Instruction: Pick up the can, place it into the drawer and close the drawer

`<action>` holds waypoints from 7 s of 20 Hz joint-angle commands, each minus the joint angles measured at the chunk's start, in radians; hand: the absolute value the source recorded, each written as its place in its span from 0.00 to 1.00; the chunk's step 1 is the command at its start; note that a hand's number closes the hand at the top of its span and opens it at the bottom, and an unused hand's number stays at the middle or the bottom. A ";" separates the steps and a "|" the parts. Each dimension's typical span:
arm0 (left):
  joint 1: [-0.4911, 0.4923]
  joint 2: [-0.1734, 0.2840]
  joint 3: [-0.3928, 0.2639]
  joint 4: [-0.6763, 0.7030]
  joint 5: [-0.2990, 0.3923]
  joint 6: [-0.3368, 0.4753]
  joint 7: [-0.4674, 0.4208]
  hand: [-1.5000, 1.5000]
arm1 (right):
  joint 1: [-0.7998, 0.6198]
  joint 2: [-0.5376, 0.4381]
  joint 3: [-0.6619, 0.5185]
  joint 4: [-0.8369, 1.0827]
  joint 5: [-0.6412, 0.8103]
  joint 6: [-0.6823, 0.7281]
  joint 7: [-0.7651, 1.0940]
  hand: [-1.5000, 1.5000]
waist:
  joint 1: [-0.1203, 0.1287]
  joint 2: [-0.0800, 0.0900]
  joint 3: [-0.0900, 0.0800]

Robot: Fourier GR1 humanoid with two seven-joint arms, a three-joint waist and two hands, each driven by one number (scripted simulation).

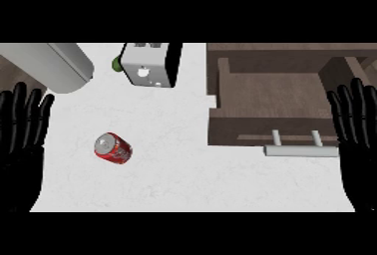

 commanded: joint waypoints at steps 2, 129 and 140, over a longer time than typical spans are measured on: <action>-0.036 0.087 -0.044 -0.015 0.176 -0.211 -0.001 0.00 | 0.006 0.011 0.019 0.007 -0.005 0.009 -0.018 0.00 | -0.029 -0.004 -0.040; -0.553 0.229 -0.217 1.679 -0.248 -0.770 -0.938 1.00 | 0.273 0.018 -0.272 -0.010 -0.120 0.207 0.033 0.00 | -0.030 -0.002 -0.039; -0.535 0.139 0.055 1.687 0.037 -0.406 -0.674 1.00 | 0.331 0.050 -0.253 -0.077 -0.106 0.199 0.038 0.00 | -0.014 -0.007 -0.039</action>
